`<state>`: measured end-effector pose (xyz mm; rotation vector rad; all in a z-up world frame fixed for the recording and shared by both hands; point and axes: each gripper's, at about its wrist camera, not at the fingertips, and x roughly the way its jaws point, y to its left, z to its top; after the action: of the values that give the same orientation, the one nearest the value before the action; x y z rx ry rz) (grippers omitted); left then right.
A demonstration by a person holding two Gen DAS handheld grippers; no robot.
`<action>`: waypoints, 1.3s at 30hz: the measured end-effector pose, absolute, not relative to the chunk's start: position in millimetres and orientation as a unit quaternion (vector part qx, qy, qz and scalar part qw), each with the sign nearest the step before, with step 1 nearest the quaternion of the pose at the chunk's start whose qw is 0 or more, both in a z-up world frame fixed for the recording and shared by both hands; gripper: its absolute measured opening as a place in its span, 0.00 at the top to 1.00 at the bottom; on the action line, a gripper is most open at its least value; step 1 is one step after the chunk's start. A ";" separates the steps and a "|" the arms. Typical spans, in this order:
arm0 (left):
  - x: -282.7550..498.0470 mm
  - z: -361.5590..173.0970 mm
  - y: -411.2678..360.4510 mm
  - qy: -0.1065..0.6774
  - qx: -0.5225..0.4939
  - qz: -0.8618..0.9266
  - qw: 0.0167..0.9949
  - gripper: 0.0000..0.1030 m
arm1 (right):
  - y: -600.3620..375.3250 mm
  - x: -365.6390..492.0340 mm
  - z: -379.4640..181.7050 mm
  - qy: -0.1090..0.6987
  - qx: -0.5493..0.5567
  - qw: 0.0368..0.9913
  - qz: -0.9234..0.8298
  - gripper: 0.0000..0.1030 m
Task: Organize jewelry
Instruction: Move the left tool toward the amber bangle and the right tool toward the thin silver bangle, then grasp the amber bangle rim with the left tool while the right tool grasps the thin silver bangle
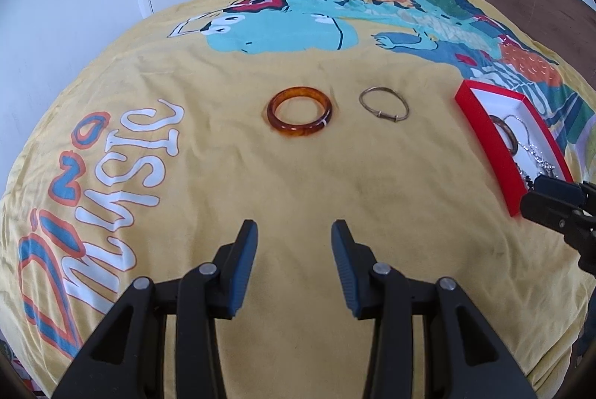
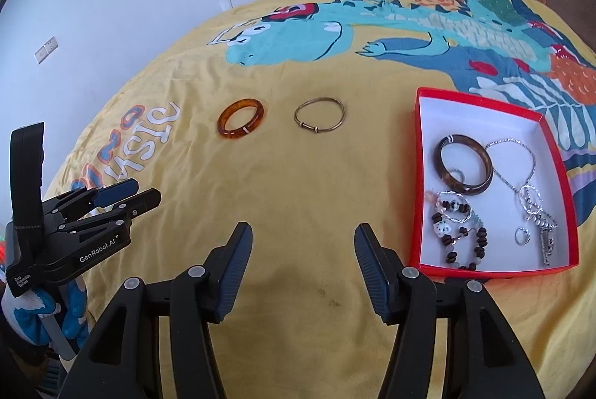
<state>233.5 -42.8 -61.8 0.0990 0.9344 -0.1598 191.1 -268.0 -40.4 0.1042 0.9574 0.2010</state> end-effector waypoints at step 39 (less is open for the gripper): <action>416.7 -134.8 -27.8 0.494 -0.009 -0.041 0.869 0.47 | -261.6 401.4 -129.3 0.477 -0.006 0.878 0.043 0.52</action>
<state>416.7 -27.8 -134.8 -0.0189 1.0328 -0.0849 401.4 -261.6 -129.3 -0.0122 0.9952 0.0900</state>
